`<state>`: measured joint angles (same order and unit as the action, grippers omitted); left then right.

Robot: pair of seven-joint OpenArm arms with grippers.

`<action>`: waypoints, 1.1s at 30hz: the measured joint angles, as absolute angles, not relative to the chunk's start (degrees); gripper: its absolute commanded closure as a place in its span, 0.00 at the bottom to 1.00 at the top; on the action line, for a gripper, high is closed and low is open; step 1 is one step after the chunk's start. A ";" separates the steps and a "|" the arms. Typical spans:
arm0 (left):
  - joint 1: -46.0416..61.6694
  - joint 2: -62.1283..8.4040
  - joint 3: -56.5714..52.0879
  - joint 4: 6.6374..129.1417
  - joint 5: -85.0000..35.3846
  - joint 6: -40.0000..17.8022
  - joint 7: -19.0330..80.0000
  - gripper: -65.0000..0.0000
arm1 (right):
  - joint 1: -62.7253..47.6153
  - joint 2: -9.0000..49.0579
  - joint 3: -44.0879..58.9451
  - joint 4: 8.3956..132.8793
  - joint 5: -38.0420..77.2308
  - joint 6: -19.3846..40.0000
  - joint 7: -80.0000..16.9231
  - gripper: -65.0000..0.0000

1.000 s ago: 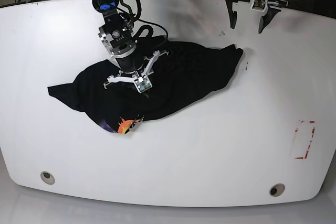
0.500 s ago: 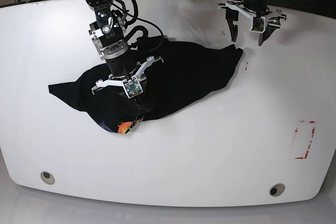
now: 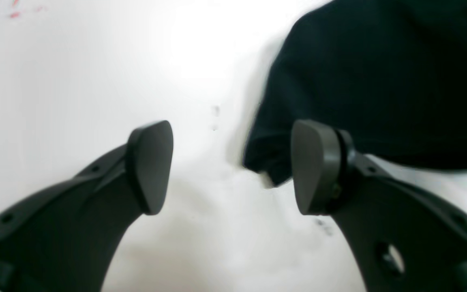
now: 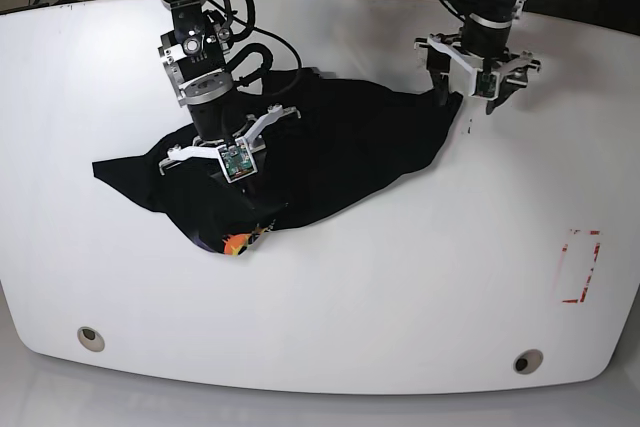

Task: Layout the t-shirt on the table in an organized manner, then fold the t-shirt properly
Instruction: 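Lower the left gripper and grasp the t-shirt edge near the hem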

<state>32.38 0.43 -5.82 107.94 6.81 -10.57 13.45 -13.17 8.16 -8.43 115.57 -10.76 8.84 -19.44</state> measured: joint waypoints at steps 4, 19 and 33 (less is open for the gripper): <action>31.44 0.03 -4.82 104.77 6.79 -11.60 13.56 0.36 | -13.45 8.25 -8.47 115.55 -10.76 8.86 -19.20 1.00; 30.72 -2.92 -4.78 99.85 6.39 -11.57 12.69 0.36 | -13.50 8.12 -8.56 115.57 -10.74 8.84 -19.16 1.00; 26.70 -4.03 1.34 97.43 6.33 -11.62 12.60 0.37 | -13.23 8.12 -8.51 115.57 -10.74 8.99 -19.14 1.00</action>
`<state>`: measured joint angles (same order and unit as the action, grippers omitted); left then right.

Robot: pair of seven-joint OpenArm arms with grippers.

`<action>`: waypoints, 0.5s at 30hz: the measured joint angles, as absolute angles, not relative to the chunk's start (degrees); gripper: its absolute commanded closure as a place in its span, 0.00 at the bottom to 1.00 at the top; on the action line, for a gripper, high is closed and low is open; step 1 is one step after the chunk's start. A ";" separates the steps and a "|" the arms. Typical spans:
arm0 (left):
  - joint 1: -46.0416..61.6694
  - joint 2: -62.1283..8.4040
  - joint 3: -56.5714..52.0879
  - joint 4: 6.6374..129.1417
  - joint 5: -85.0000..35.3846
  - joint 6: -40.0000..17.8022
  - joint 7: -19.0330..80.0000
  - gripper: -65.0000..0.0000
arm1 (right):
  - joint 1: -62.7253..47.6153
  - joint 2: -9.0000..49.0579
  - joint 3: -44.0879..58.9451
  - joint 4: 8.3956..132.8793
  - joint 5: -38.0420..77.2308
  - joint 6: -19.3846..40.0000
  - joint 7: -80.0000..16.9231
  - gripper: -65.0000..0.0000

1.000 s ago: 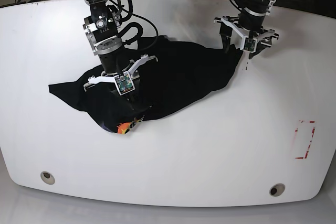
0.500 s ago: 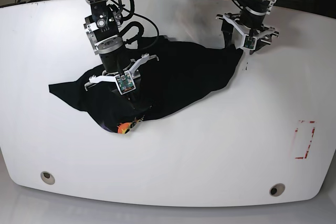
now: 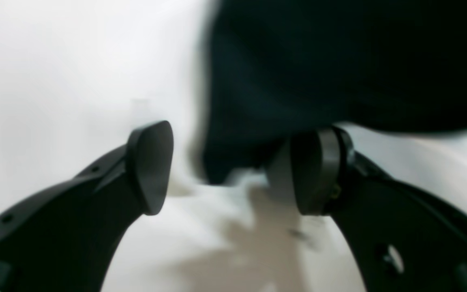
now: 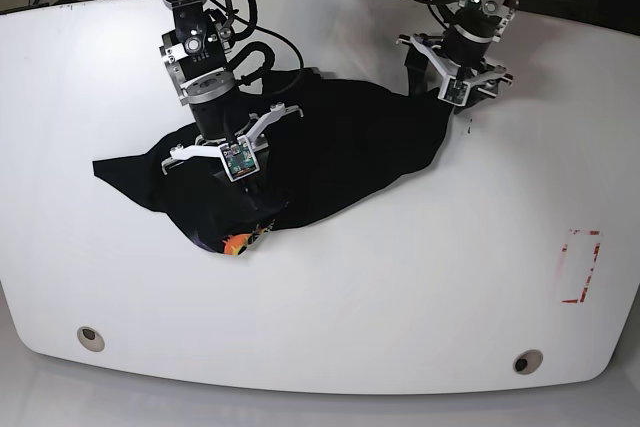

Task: Layout the t-shirt on the table in an organized manner, then fold the t-shirt properly
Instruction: 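Lower the left gripper and grasp the t-shirt edge near the hem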

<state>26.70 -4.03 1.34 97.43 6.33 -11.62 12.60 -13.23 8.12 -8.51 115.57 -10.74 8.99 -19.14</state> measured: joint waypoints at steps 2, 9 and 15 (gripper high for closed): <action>26.41 -4.03 1.89 97.43 6.39 -11.62 12.97 0.37 | -13.21 8.12 -8.51 115.57 -10.74 8.99 -19.14 1.00; 25.41 -4.01 1.98 97.27 6.61 -11.60 13.72 0.53 | -13.23 8.14 -8.49 115.57 -10.74 8.99 -19.11 1.00; 25.52 -3.95 2.00 95.92 6.57 -11.62 12.27 0.84 | -13.32 8.12 -8.51 115.57 -10.74 9.04 -19.11 1.00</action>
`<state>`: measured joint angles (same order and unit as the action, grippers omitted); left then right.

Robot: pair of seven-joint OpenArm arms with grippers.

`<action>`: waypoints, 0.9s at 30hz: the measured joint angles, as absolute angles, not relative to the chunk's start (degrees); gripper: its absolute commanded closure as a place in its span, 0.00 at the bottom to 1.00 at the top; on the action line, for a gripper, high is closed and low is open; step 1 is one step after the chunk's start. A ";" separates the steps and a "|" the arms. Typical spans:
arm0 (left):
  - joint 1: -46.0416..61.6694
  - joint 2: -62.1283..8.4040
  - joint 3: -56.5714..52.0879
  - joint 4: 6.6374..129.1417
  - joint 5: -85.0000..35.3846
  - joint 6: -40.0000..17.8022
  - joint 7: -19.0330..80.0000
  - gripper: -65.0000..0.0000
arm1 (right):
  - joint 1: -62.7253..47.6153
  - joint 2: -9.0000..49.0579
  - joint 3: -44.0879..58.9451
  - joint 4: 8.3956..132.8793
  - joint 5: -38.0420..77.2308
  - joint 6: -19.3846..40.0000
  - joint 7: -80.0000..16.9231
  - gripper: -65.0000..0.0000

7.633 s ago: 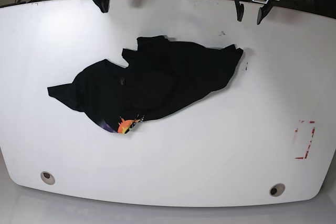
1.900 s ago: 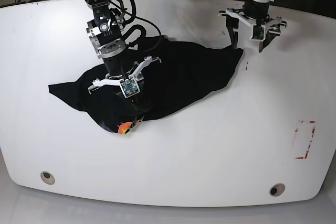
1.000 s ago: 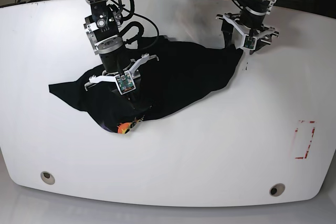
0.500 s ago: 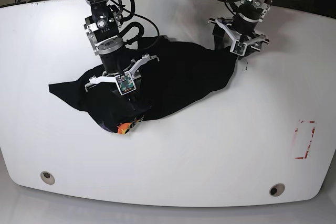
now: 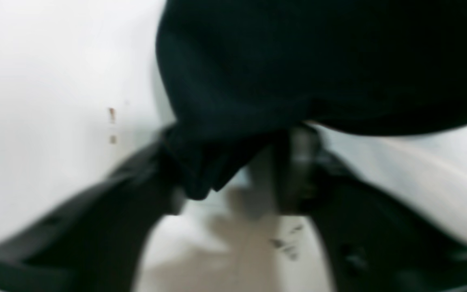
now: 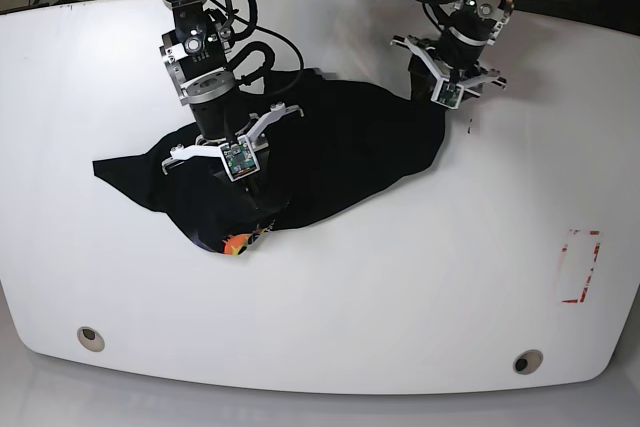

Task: Layout the t-shirt on the table in an organized manner, then fold the t-shirt properly
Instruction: 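Lower the left gripper and grasp the t-shirt edge near the hem, then lift the t-shirt with both grippers and shake it out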

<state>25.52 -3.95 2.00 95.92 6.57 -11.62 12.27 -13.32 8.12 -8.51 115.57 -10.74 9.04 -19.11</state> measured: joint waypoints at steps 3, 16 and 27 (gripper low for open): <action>24.62 -3.81 2.09 94.78 6.46 -11.22 11.49 1.00 | -13.28 8.14 -8.51 115.57 -10.74 9.02 -19.14 1.00; 23.14 -3.99 0.71 93.80 6.33 -11.84 11.14 1.00 | -13.21 7.25 -3.77 115.55 -10.35 9.15 -19.11 1.00; 18.83 -4.16 -8.58 101.10 6.81 -16.47 17.34 1.00 | -8.34 4.95 6.37 115.46 -8.51 9.06 -18.65 1.00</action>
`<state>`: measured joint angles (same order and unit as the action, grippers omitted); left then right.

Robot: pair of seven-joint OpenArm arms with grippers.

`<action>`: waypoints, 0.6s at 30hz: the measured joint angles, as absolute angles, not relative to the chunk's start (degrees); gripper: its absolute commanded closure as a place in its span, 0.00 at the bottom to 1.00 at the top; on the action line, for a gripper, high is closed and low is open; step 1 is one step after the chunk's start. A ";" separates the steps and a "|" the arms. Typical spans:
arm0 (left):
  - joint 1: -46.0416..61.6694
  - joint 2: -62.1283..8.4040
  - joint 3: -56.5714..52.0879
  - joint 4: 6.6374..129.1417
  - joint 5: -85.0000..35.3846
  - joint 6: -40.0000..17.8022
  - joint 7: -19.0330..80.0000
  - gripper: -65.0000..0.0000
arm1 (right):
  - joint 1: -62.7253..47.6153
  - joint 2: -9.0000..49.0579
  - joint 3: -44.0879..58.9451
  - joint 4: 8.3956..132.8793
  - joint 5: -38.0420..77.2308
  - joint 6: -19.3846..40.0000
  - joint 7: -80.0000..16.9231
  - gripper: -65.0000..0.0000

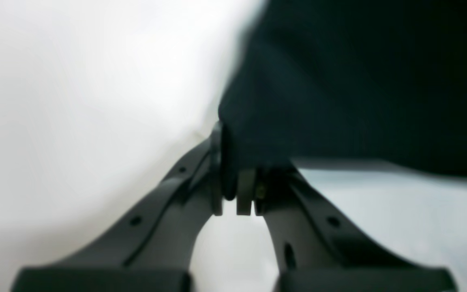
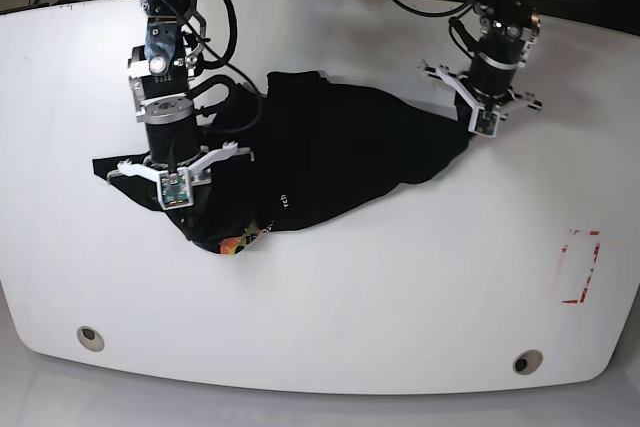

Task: Layout the t-shirt on the table in an organized manner, then fold the t-shirt properly
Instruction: 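Lift the t-shirt with both grippers and shake it out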

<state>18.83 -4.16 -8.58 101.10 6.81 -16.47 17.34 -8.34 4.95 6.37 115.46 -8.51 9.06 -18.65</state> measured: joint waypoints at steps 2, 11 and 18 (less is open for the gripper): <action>16.45 -4.10 -10.33 102.50 6.81 -17.43 19.84 1.00 | -7.14 4.95 7.79 115.44 -7.64 9.06 -19.38 1.00; 5.23 -3.88 -17.54 108.20 7.07 -25.98 30.79 1.00 | 0.71 5.21 8.97 115.39 -7.70 9.13 -19.86 1.00; -4.73 -6.31 -17.85 113.49 6.42 -28.14 38.37 1.00 | 9.23 7.86 8.93 115.33 -7.29 9.58 -26.46 1.00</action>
